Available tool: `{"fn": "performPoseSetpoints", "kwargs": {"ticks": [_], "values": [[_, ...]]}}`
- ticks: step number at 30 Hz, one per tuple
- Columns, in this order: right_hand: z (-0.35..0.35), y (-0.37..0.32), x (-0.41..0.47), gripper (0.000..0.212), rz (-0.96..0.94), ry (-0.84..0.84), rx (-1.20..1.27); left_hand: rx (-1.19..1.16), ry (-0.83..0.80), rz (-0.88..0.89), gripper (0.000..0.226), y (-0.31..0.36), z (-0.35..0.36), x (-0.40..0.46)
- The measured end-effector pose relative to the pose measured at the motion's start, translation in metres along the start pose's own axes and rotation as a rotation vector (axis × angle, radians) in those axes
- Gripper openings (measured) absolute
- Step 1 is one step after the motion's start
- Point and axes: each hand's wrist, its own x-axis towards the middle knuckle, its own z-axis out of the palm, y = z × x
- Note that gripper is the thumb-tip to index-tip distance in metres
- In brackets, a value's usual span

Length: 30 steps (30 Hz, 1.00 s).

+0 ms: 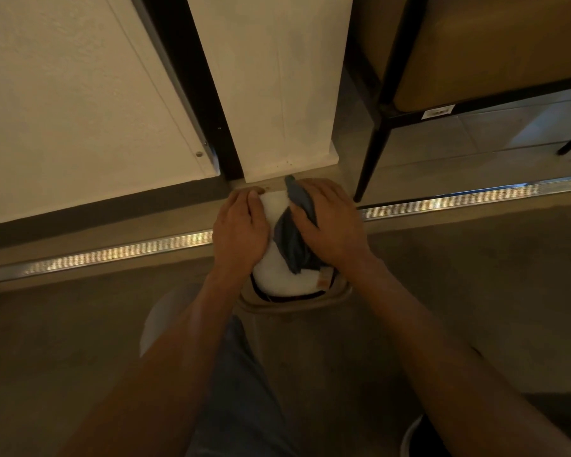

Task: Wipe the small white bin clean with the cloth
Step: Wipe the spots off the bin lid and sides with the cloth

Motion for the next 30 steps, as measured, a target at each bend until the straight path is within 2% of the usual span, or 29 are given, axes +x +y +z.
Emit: {"fn": "performPoseSetpoints", "kwargs": {"ticks": [2,5,10,12,14,16,19,21,23,27,30], "values": [[0.002,-0.002,-0.028,0.052,0.084,0.085,0.187,0.01,-0.003,0.012,0.041,0.002,-0.002,-0.002],[0.004,-0.013,-0.055,0.059,0.387,0.105,0.416,-0.003,-0.012,0.021,0.037,0.003,-0.003,-0.003],[-0.003,-0.01,-0.029,0.054,0.538,0.03,0.477,-0.033,-0.022,0.002,0.04,0.001,-0.003,-0.001],[-0.014,-0.008,-0.001,0.049,0.616,-0.097,0.422,-0.037,-0.03,0.01,0.041,0.002,-0.003,-0.002],[-0.023,-0.007,0.029,0.046,0.67,-0.306,0.264,-0.04,-0.029,0.011,0.042,0.003,-0.002,-0.003],[-0.028,-0.008,0.055,0.051,0.634,-0.498,0.065,-0.032,-0.024,0.016,0.045,0.002,0.0,-0.001],[-0.019,-0.012,0.074,0.054,0.504,-0.582,-0.095,-0.029,-0.012,-0.007,0.045,-0.002,0.002,0.002],[-0.01,-0.01,0.067,0.048,0.405,-0.518,-0.078,-0.019,0.003,-0.016,0.045,-0.004,0.003,0.003],[-0.004,-0.002,0.051,0.042,0.335,-0.387,0.013,-0.01,0.003,0.0,0.047,-0.003,0.004,0.001],[0.0,0.004,-0.007,0.043,0.192,0.007,0.239,-0.028,-0.032,-0.02,0.047,-0.001,0.003,-0.001],[0.005,-0.014,-0.056,0.048,0.378,0.154,0.408,-0.021,-0.026,-0.014,0.045,0.0,0.002,-0.002]]}}
